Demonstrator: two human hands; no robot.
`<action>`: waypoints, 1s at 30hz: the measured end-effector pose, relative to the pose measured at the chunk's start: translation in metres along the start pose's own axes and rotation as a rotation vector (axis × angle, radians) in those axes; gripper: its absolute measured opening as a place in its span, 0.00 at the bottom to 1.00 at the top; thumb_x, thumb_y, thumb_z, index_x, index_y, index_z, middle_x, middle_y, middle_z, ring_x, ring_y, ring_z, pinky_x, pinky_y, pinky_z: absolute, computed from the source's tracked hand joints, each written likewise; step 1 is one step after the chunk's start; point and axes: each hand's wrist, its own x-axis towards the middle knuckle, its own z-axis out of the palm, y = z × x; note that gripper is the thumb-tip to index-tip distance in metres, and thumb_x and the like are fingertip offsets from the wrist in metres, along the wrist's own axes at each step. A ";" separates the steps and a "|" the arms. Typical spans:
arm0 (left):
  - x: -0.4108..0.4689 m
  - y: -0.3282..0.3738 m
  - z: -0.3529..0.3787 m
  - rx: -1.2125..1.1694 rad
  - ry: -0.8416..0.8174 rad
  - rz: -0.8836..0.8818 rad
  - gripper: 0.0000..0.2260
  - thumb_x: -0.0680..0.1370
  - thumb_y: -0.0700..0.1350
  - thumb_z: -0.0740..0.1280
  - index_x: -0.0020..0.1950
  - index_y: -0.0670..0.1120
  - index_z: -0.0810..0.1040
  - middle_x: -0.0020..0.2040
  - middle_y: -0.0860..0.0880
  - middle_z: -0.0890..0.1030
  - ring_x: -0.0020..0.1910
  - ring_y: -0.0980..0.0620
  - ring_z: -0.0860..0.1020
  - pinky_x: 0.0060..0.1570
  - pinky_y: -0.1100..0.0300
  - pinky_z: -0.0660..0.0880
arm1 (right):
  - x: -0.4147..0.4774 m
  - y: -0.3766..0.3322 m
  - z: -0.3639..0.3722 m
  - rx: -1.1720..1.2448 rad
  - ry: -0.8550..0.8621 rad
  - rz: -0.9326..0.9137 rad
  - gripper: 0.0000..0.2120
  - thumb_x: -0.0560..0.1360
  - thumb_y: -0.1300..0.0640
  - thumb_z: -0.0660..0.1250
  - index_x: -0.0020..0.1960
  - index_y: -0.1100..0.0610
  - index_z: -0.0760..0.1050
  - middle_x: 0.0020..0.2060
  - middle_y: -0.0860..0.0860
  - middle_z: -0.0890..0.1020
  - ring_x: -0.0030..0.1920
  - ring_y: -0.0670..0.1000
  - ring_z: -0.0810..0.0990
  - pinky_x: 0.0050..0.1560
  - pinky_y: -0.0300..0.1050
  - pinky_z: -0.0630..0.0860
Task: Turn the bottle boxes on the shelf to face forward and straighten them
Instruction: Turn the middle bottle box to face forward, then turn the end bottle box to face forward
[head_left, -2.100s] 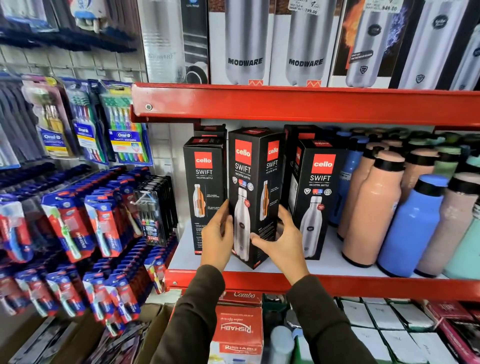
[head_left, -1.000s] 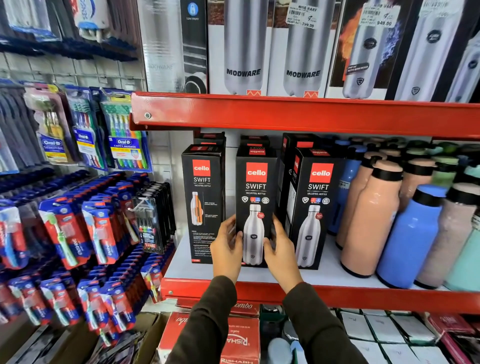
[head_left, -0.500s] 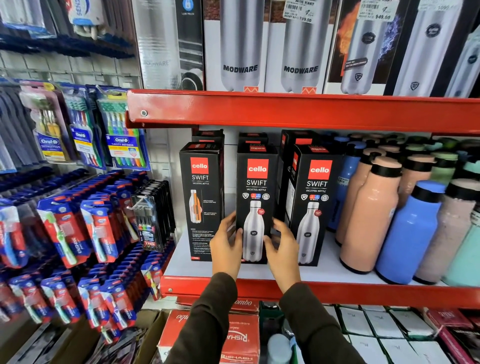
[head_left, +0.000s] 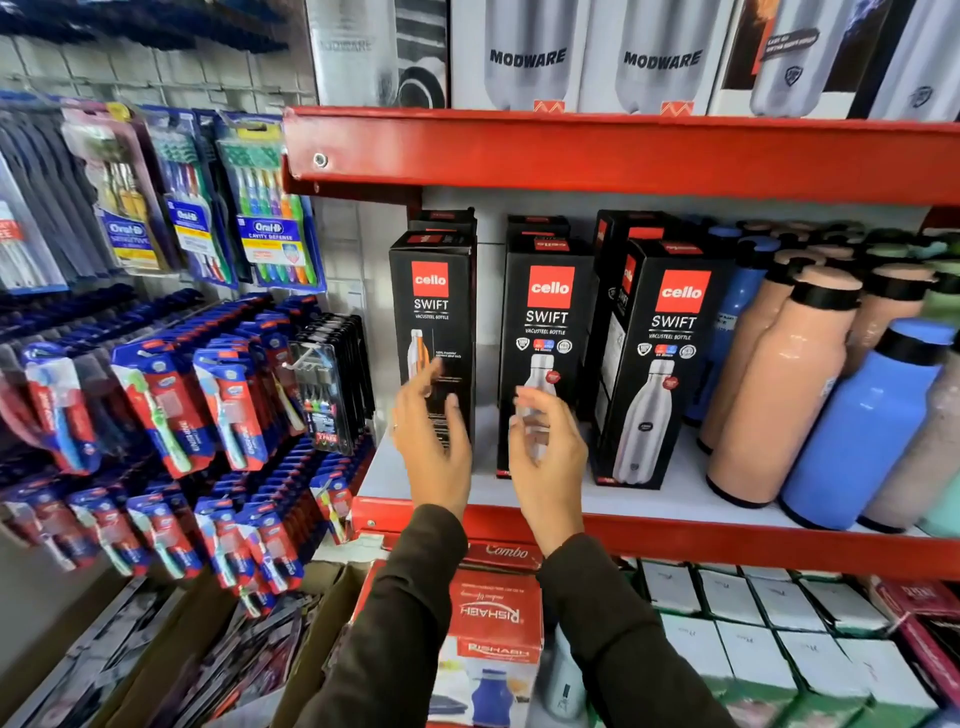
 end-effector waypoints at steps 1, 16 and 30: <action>0.004 -0.005 -0.004 0.049 0.035 -0.025 0.17 0.80 0.40 0.62 0.70 0.45 0.69 0.65 0.48 0.73 0.65 0.52 0.72 0.65 0.58 0.67 | -0.001 -0.002 0.006 0.001 -0.038 0.029 0.16 0.78 0.64 0.64 0.63 0.53 0.76 0.56 0.48 0.80 0.52 0.43 0.79 0.52 0.28 0.74; 0.034 -0.062 -0.042 -0.055 -0.320 -0.315 0.16 0.83 0.44 0.58 0.71 0.46 0.73 0.63 0.47 0.80 0.60 0.55 0.78 0.57 0.73 0.73 | -0.011 0.004 0.072 -0.153 -0.277 0.318 0.25 0.81 0.64 0.57 0.77 0.56 0.59 0.70 0.56 0.73 0.70 0.53 0.72 0.69 0.42 0.68; 0.043 -0.049 -0.069 -0.399 -0.140 -0.445 0.20 0.83 0.52 0.57 0.54 0.41 0.84 0.51 0.48 0.87 0.50 0.49 0.85 0.49 0.60 0.80 | -0.007 -0.012 0.078 -0.085 -0.137 0.262 0.40 0.62 0.43 0.80 0.69 0.48 0.67 0.61 0.45 0.78 0.61 0.42 0.78 0.62 0.38 0.77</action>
